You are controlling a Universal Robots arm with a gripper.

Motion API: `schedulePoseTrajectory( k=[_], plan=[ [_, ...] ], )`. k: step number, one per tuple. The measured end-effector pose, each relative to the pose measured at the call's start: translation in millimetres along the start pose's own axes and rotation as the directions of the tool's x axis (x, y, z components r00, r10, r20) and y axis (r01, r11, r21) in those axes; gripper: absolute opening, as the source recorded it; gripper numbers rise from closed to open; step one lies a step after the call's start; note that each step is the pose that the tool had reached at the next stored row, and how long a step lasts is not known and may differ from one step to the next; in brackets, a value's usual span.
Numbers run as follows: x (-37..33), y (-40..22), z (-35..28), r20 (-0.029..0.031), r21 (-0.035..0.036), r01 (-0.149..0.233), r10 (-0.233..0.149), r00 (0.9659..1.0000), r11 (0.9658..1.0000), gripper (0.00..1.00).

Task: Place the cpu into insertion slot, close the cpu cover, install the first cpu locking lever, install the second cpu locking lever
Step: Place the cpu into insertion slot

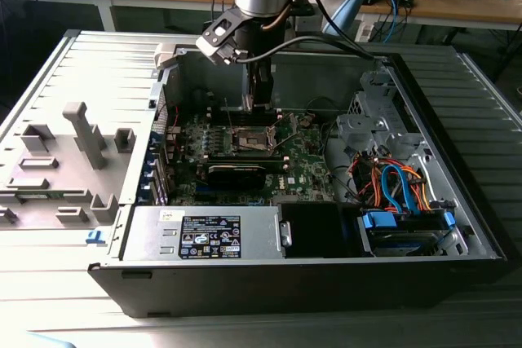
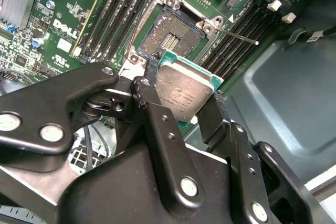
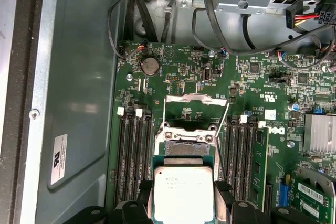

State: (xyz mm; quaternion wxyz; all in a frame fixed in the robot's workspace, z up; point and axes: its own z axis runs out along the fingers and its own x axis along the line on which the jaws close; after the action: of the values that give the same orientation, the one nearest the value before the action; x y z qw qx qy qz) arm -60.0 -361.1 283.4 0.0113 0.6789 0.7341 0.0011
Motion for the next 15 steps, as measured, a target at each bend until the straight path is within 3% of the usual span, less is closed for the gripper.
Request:
schedulePoseTrajectory(
  k=[15],
  plan=[
    [0.1, -0.7, 4.1, 0.0, 0.0, 0.0, 0.0, 1.0, 1.0, 0.55]
  ],
)
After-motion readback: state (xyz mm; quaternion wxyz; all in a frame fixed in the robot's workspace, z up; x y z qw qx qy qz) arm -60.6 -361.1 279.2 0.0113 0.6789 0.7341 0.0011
